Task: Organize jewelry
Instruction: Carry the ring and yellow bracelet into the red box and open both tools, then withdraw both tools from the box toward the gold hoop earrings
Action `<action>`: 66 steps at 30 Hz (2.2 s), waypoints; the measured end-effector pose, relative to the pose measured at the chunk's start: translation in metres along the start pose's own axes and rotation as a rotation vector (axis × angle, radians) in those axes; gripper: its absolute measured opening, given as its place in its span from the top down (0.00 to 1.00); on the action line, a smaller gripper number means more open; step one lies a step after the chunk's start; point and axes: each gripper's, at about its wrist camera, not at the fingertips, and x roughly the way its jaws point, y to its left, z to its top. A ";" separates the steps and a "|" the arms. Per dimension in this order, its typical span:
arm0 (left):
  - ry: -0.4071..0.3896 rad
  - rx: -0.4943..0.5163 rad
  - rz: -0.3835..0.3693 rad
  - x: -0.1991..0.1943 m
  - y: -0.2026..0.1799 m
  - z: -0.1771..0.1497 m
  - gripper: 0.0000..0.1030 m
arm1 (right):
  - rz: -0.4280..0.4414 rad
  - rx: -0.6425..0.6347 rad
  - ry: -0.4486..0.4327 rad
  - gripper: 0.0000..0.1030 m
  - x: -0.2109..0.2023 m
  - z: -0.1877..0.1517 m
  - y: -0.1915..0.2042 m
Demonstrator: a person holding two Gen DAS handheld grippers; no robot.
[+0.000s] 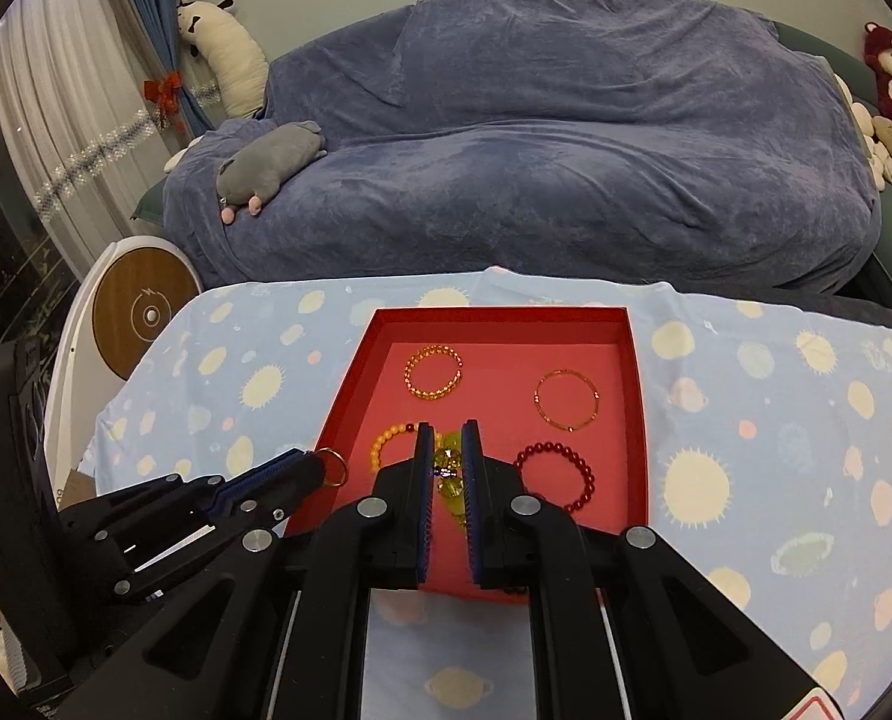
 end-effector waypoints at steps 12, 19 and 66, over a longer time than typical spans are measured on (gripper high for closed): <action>0.064 -0.024 0.021 0.084 0.022 0.035 0.95 | 0.043 0.079 0.095 0.91 0.097 0.029 -0.020; 0.092 -0.011 0.040 0.106 0.023 0.032 0.95 | 0.033 0.110 0.135 0.91 0.123 0.022 -0.029; 0.073 -0.010 0.081 -0.038 0.007 -0.084 0.64 | -0.096 0.050 0.086 0.66 -0.052 -0.119 -0.005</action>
